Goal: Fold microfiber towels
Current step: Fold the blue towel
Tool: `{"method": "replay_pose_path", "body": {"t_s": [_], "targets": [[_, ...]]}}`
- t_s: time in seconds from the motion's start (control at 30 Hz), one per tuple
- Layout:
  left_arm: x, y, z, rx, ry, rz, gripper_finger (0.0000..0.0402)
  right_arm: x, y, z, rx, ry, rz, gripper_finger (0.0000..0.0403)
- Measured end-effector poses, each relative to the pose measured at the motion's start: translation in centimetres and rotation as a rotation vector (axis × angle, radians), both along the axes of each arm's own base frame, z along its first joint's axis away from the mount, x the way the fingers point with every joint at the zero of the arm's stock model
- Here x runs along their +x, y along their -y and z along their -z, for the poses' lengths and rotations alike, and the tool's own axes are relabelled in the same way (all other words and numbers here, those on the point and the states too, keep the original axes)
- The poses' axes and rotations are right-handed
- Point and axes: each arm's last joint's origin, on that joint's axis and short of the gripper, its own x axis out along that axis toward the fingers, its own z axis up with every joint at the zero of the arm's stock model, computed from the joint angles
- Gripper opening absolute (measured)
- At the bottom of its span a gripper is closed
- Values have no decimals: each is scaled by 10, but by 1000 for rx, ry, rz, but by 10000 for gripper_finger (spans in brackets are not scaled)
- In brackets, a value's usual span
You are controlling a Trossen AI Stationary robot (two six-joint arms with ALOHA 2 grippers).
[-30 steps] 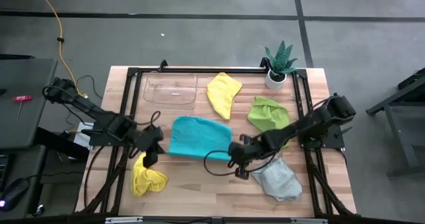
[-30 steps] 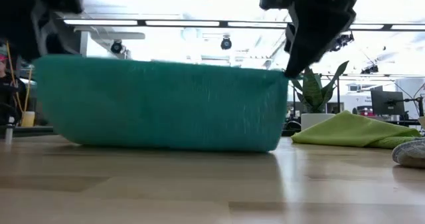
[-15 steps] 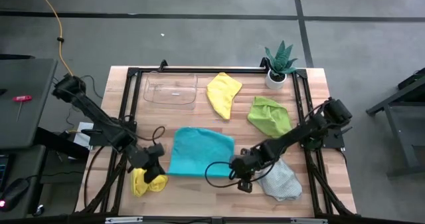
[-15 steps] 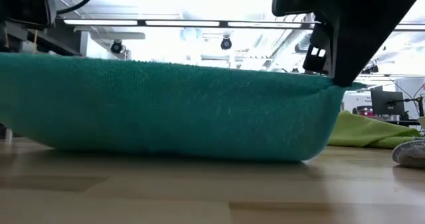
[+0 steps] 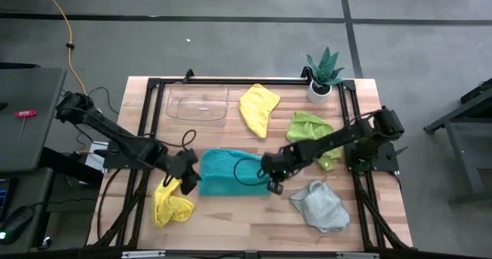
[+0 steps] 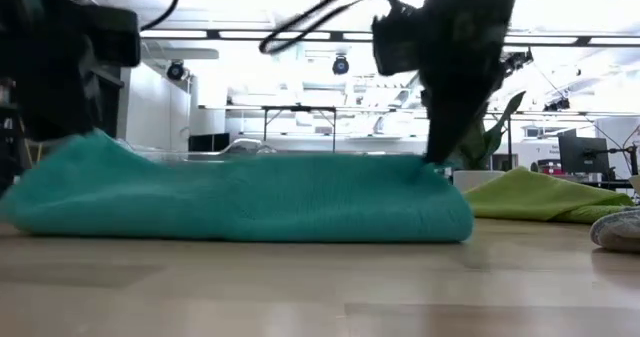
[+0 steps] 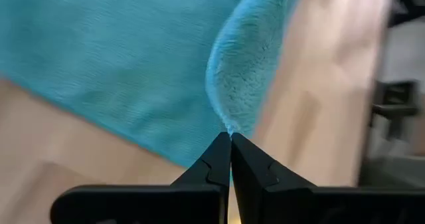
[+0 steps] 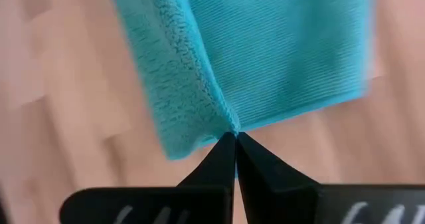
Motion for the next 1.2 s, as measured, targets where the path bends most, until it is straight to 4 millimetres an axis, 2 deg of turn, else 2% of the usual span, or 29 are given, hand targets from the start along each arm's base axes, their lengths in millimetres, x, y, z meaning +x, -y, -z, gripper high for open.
{"method": "replay_pose_path", "body": {"t_s": [0.2, 0.4, 0.77, 1.2], "targets": [[1, -21, 5, 144, -43, -108, 0, 3, 31, 1, -76, -15, 117, 0], [1, -31, 5, 224, -43, -206, 0, 5, 47, 1, -86, -17, 244, 0], [-11, -33, 12, 273, -172, -238, 0, 3, 49, 1, -106, -23, 366, 0], [-11, -35, 11, 373, -176, -181, 0, 4, 50, 1, -107, -12, 395, 0]]}}
